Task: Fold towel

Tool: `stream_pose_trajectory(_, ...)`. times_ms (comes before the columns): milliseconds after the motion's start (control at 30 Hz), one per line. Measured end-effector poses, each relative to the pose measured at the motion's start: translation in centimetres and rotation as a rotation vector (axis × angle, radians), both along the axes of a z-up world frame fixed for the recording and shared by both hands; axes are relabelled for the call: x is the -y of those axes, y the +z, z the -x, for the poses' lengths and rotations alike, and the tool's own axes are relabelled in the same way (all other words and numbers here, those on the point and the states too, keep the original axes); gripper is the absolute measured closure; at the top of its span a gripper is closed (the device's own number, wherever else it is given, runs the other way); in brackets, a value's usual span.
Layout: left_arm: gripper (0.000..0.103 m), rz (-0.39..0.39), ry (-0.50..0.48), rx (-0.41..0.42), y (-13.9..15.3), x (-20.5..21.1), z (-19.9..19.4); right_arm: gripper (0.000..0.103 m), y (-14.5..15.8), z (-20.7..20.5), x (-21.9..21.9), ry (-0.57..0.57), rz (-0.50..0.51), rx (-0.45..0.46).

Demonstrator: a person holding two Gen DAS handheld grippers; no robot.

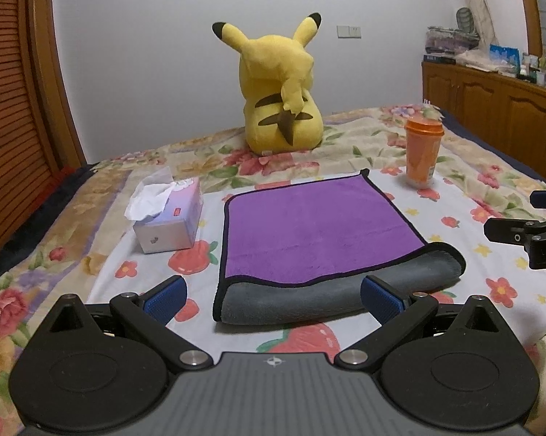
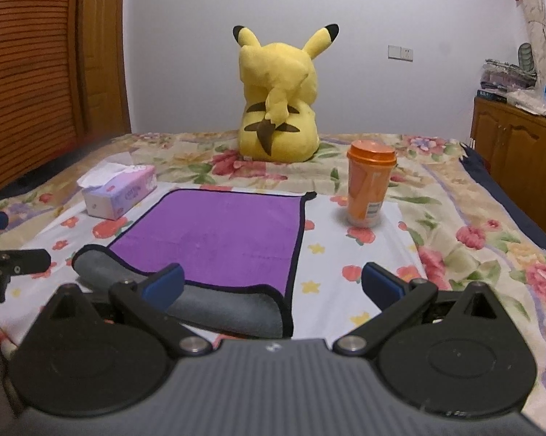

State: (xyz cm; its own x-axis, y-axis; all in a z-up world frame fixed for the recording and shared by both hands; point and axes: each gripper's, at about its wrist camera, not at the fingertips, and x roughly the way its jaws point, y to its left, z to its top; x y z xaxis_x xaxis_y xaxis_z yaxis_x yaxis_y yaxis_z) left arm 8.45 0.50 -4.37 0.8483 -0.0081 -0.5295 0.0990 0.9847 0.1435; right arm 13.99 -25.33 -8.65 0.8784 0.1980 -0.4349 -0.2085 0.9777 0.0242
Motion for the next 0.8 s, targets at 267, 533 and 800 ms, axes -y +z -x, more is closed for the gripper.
stream_pose_trajectory(267,0.0,-0.008,-0.008,-0.035,-0.9,-0.5,-1.8,0.0,-0.8,-1.8,-0.4,0.02,0.001,-0.033)
stream_pose_trajectory(533,0.0,0.005,-0.009,-0.055,-1.4,-1.6,-3.9,0.0,-1.4,-3.2,-0.8,0.044,0.008,-0.065)
stream_pose_trajectory(800,0.007,0.003,-0.016,-0.104,-2.6,-2.8,-6.5,0.0,-2.3,-4.9,-1.5,0.07,0.027,-0.096)
